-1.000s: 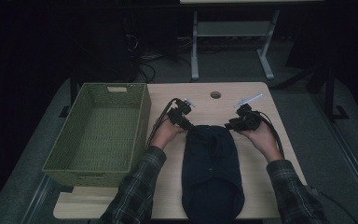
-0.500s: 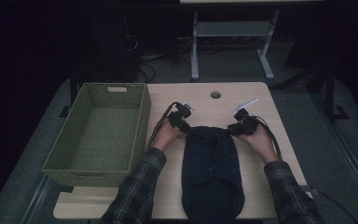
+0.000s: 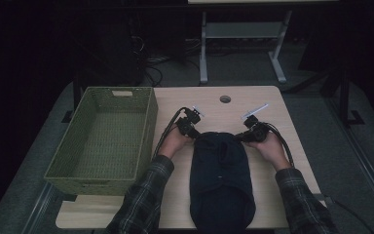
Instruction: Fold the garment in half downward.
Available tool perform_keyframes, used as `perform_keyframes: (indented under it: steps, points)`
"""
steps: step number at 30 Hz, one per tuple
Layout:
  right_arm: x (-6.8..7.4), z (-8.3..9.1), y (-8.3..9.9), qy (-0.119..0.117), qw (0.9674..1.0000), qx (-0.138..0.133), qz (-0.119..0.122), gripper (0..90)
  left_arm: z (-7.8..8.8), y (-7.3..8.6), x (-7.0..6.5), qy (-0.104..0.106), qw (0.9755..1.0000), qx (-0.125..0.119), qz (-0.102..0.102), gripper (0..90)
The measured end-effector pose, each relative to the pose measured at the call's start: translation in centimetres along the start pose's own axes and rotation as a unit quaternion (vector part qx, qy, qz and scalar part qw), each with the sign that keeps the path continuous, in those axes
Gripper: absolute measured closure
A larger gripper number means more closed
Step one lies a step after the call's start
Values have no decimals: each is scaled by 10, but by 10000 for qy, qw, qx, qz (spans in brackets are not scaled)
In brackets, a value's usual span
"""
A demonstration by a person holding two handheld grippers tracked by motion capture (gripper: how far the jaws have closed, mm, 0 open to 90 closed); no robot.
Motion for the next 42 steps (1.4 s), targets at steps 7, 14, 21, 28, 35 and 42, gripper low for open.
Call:
perform_keyframes:
  steps: [7,14,21,28,35,42]
  points:
    - [7,4,-3,528,9979,182,323,834,8,-1,0,-167,9998,8,64,804]
    - [7,19,-13,728,9969,-93,282,837,28,-11,1,-342,9991,-249,-15,815]
    - [8,43,-29,825,9956,-282,348,838,55,-28,1,-543,9971,-503,-194,821]
    - [7,67,-47,974,9928,-482,500,839,82,-46,-2,-745,9940,-708,-386,825]
    - [11,90,-68,1190,9879,-715,691,841,110,-65,-4,-1010,9883,-998,-554,827]
    - [18,104,-77,1360,9829,-994,748,837,117,-67,-14,-1037,9849,-1262,-569,822]
Point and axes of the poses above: each handheld gripper's, and its own axes: z roughly backward along the jaws, y roughly out of its underside, x roughly to its left, the point moved 6 cm from there along -z, roughly forward along the jaws, and after that the axes turned 1 degree about -x, right-handed, at the moved point
